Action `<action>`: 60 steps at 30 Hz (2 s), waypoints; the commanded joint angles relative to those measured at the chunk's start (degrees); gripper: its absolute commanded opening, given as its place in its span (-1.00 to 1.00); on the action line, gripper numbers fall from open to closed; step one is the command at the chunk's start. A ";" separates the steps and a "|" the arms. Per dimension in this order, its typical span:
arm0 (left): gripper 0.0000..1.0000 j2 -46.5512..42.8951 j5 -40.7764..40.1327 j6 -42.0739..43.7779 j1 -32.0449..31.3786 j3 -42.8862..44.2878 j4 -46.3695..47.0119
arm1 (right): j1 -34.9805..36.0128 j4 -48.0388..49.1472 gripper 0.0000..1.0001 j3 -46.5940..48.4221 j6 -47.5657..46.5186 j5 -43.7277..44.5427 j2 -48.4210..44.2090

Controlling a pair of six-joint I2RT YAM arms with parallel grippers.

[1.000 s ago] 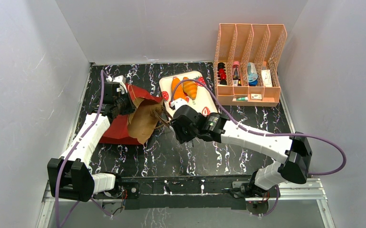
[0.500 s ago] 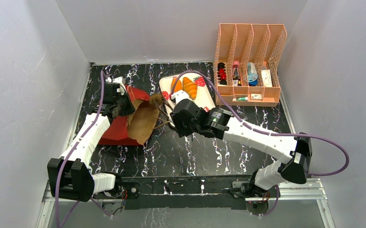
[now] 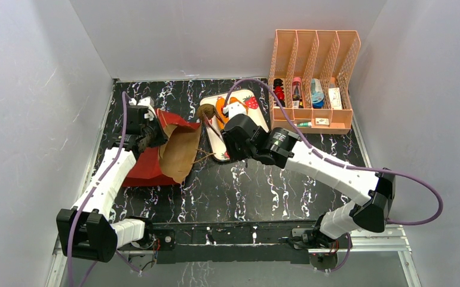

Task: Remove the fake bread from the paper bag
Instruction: Place the fake bread in the container.

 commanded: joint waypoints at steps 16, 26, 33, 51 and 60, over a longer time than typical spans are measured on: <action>-1.00 -3.63 0.52 -1.18 0.19 -0.68 -3.58 | -9.98 14.02 -1.00 9.47 -4.59 -3.27 13.01; -1.00 -3.53 0.29 -0.57 0.17 0.26 -4.33 | -13.97 19.02 -1.00 14.01 -6.32 -4.86 22.94; -1.00 -3.40 0.69 -1.10 0.21 0.23 -3.68 | -16.00 21.55 -1.00 14.71 -7.49 -4.69 27.20; -1.00 -4.32 -0.03 -0.83 0.16 -0.16 -4.99 | -16.83 24.90 -1.00 16.99 -7.32 -5.12 30.10; -1.00 -5.78 -0.62 -1.00 0.17 -0.80 -5.89 | -16.82 28.51 -1.00 6.96 -5.40 -5.59 25.84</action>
